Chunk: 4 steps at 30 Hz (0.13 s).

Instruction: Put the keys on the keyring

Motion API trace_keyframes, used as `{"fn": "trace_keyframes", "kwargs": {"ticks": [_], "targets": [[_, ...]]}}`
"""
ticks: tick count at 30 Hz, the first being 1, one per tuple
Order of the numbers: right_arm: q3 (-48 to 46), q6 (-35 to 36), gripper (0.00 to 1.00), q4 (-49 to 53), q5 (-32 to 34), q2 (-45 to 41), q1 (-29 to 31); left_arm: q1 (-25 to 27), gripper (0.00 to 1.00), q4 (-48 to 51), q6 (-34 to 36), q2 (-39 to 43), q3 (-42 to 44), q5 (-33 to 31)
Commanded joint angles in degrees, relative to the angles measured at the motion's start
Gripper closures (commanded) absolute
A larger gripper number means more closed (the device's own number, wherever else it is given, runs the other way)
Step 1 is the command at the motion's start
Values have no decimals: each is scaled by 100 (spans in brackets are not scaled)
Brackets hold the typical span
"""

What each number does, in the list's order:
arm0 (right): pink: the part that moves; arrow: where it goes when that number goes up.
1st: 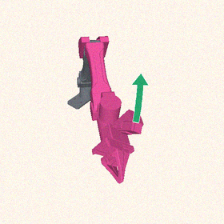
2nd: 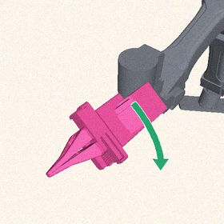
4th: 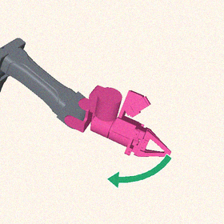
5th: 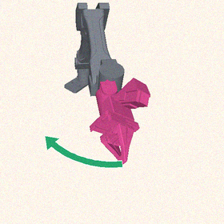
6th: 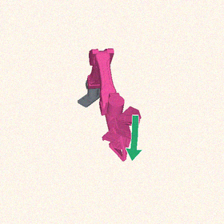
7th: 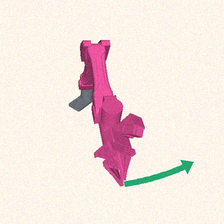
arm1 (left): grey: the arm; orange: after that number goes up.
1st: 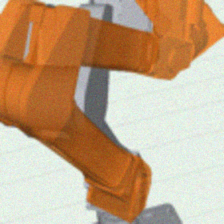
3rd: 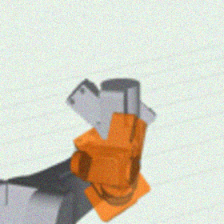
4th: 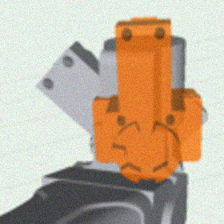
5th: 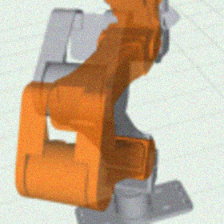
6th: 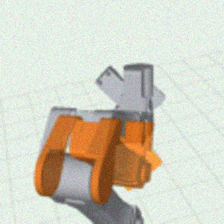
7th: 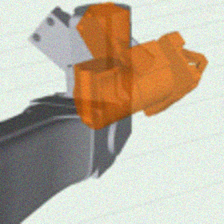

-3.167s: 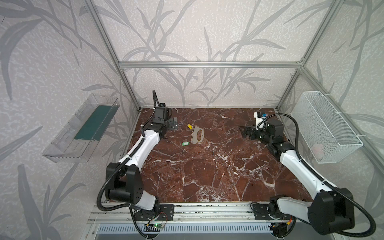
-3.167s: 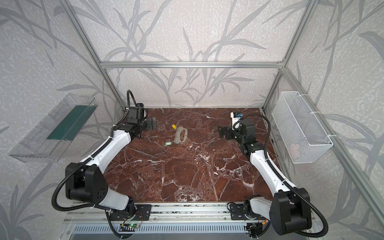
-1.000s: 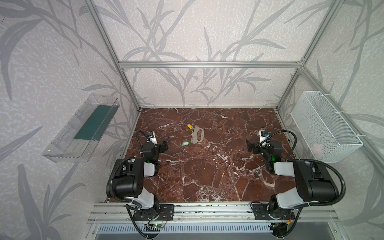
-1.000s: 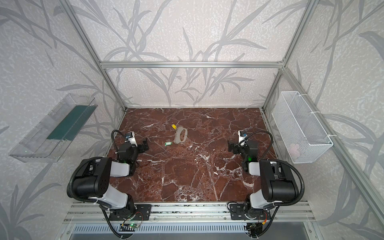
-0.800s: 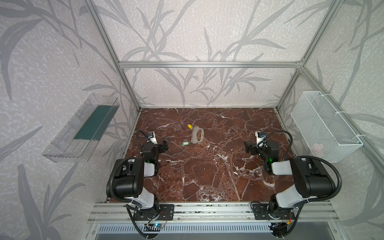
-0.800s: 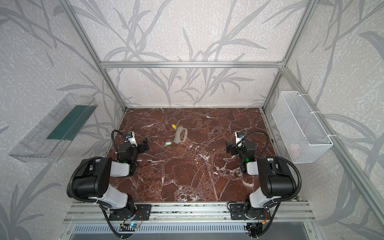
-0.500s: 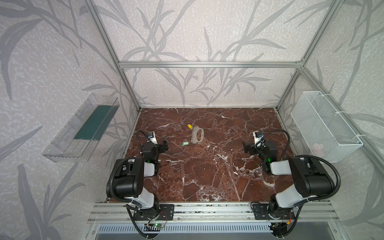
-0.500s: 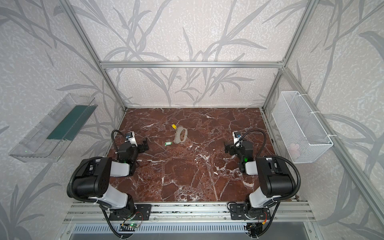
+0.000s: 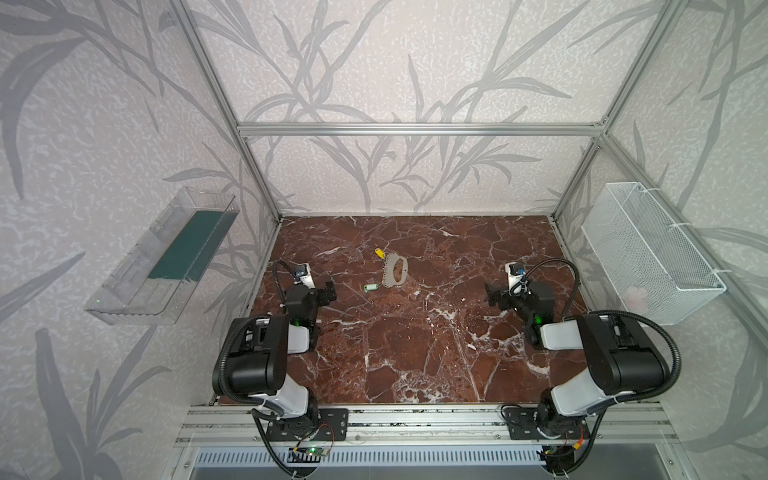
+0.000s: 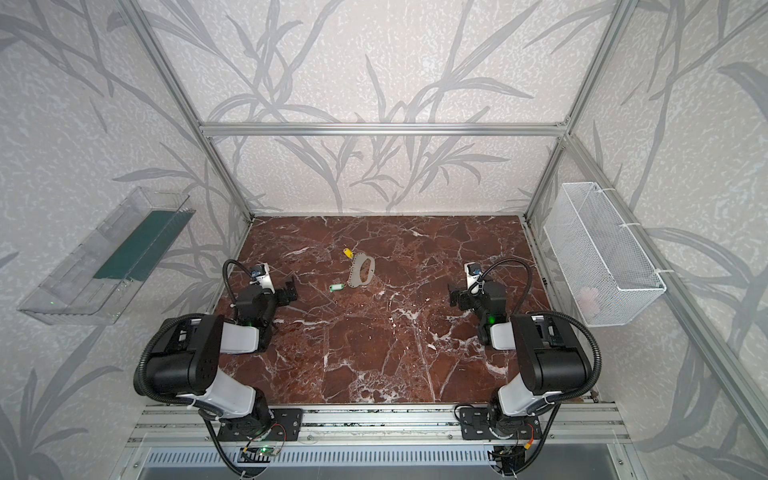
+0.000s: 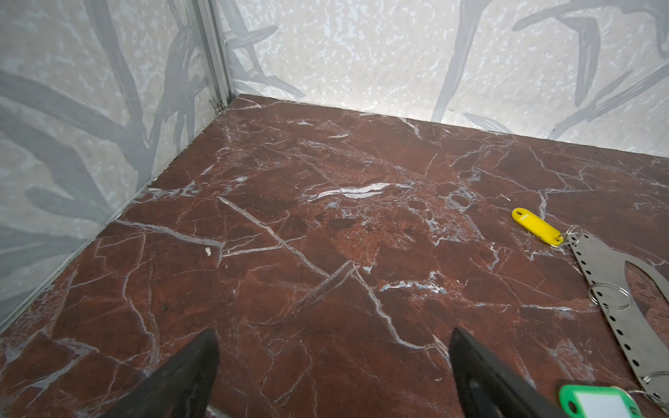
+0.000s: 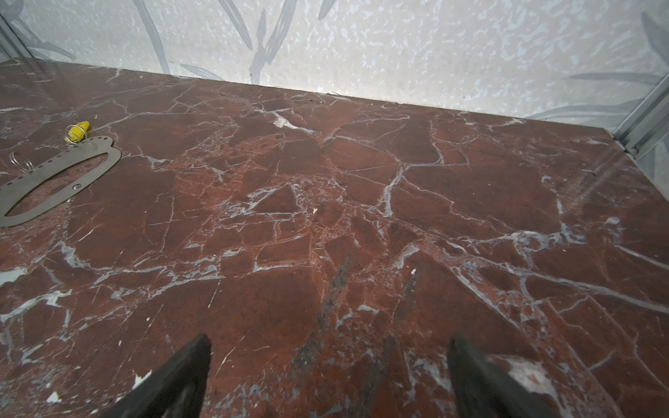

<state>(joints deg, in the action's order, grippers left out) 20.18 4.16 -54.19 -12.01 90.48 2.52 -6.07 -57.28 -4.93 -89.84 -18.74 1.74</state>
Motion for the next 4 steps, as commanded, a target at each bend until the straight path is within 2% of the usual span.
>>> {"fn": "trace_keyframes", "kwargs": {"ticks": [1,4], "targets": [[126,52,1,-207,72,49,-2,2,1,-51,45,-7,-95,54],[135,65,1,-195,84,53,7,4,1,-50,49,-7,-95,48]]}}
